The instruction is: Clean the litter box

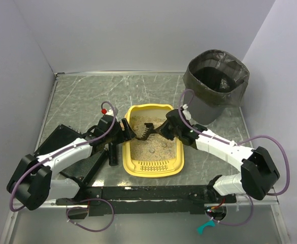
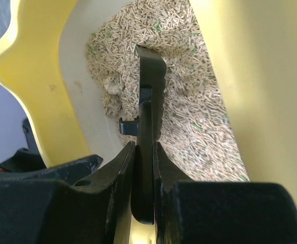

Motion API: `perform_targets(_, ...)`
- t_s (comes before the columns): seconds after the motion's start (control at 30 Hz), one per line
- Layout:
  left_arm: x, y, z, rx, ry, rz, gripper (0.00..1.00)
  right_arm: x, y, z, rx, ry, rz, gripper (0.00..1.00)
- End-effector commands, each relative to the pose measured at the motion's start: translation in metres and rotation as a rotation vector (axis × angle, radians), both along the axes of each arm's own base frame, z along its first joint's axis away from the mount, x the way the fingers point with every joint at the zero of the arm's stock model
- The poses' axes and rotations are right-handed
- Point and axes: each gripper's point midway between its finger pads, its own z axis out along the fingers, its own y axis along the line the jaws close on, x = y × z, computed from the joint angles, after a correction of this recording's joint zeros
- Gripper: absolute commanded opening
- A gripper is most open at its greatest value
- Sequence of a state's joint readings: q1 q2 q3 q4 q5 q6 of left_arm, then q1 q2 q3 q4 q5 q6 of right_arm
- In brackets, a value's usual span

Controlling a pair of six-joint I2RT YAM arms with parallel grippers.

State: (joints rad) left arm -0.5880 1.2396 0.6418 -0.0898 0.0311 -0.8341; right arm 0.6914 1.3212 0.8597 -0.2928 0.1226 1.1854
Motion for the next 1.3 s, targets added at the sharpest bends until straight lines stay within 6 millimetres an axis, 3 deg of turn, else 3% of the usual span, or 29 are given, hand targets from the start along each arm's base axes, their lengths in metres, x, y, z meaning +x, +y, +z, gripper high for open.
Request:
perform_targets(0.0,0.014,-0.014,0.027,-0.074,-0.065,-0.009,0.75,-0.002,0.006,-0.038,0.008,0.025,-0.058,0.00)
perform_targets(0.1,0.014,-0.019,0.031,-0.103,-0.067,-0.027,0.72,-0.009,0.019,-0.046,0.045,0.002,-0.080,0.00)
perform_targets(0.2,0.012,-0.023,0.031,-0.114,-0.051,-0.042,0.67,-0.012,0.016,-0.054,0.067,-0.030,-0.180,0.00)
perform_targets(0.23,0.012,-0.024,0.030,-0.119,-0.046,-0.044,0.67,-0.006,0.021,-0.045,0.117,-0.076,-0.202,0.00)
perform_targets(0.4,0.008,-0.026,0.030,-0.138,-0.029,-0.049,0.66,0.004,0.019,-0.035,0.204,-0.139,-0.311,0.00)
perform_targets(0.53,0.006,-0.023,0.028,-0.129,-0.022,-0.039,0.66,0.012,0.005,-0.025,0.201,-0.209,-0.377,0.00)
perform_targets(0.6,0.004,-0.021,0.030,-0.131,-0.022,-0.035,0.66,0.017,0.007,-0.012,0.249,-0.276,-0.372,0.00)
perform_targets(0.63,0.005,-0.021,0.031,-0.133,-0.025,-0.031,0.66,0.015,0.003,-0.019,0.245,-0.285,-0.369,0.00)
perform_targets(0.67,0.003,-0.021,0.032,-0.135,-0.025,-0.029,0.66,0.018,0.007,-0.009,0.281,-0.327,-0.354,0.00)
perform_targets(0.77,0.004,-0.016,0.034,-0.125,-0.031,-0.010,0.66,0.014,0.006,-0.013,0.248,-0.358,-0.293,0.00)
perform_targets(0.8,0.004,-0.015,0.034,-0.124,-0.033,-0.005,0.66,0.016,0.010,-0.004,0.276,-0.389,-0.276,0.00)
perform_targets(1.0,0.005,-0.010,0.033,-0.106,-0.035,0.021,0.65,0.003,0.007,-0.017,0.286,-0.389,-0.220,0.00)
perform_targets(1.27,0.009,-0.001,0.033,-0.087,-0.025,0.084,0.64,-0.003,-0.004,-0.015,0.297,-0.374,-0.255,0.00)
